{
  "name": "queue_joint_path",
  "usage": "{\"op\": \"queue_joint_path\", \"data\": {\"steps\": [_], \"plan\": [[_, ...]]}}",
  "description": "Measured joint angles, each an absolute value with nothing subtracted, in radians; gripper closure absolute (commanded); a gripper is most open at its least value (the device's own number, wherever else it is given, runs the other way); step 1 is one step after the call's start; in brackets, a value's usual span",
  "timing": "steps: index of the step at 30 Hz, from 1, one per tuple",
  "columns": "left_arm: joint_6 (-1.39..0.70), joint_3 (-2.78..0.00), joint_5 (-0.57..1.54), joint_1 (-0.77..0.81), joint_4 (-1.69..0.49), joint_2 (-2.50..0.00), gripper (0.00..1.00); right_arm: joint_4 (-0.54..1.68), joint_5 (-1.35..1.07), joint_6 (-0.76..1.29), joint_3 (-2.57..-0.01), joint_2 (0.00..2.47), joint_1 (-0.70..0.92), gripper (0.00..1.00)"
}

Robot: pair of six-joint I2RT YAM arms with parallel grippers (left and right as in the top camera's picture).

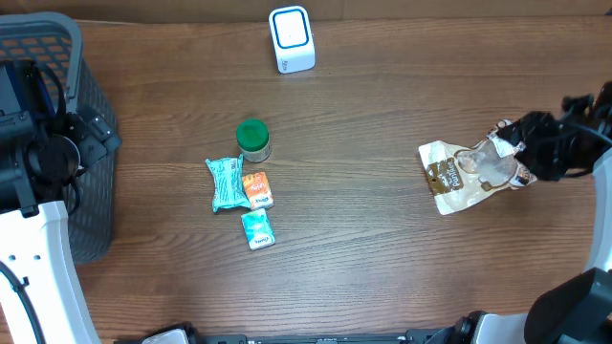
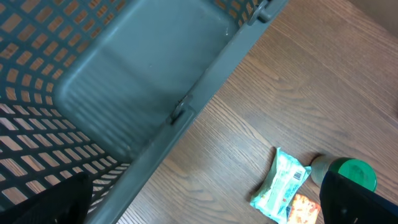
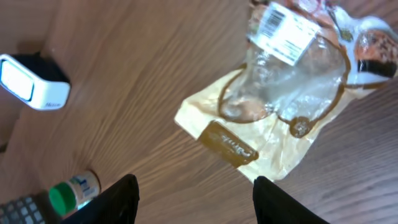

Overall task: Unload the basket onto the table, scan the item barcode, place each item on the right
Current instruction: 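Move the right gripper over the green-lidded jar and grasp it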

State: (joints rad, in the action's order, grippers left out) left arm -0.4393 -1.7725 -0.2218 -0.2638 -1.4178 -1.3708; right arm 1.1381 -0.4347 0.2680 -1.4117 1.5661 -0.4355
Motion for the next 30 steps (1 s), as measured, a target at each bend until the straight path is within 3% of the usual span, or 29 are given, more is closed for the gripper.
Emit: {"op": "queue_joint_path", "data": {"steps": [6, 8, 21, 30], "plan": [[-0.439, -1.773, -0.222, -0.264, -1.418, -1.371, 0.00, 1.175, -0.419, 0.260, -1.480, 1.566, -0.326, 0.41], [-0.439, -1.773, -0.222, -0.264, -1.418, -1.371, 0.00, 1.167, -0.410, 0.257, -1.486, 1.567, -0.248, 0.37], [-0.439, -1.773, -0.222, -0.264, -1.418, -1.371, 0.00, 0.935, -0.180, 0.313, -1.644, 1.582, 0.408, 0.27], [-0.439, -1.773, -0.222, -0.264, -1.418, -1.371, 0.01, 0.944, -0.108, 0.323, -1.907, 1.866, 0.604, 0.21]]}}
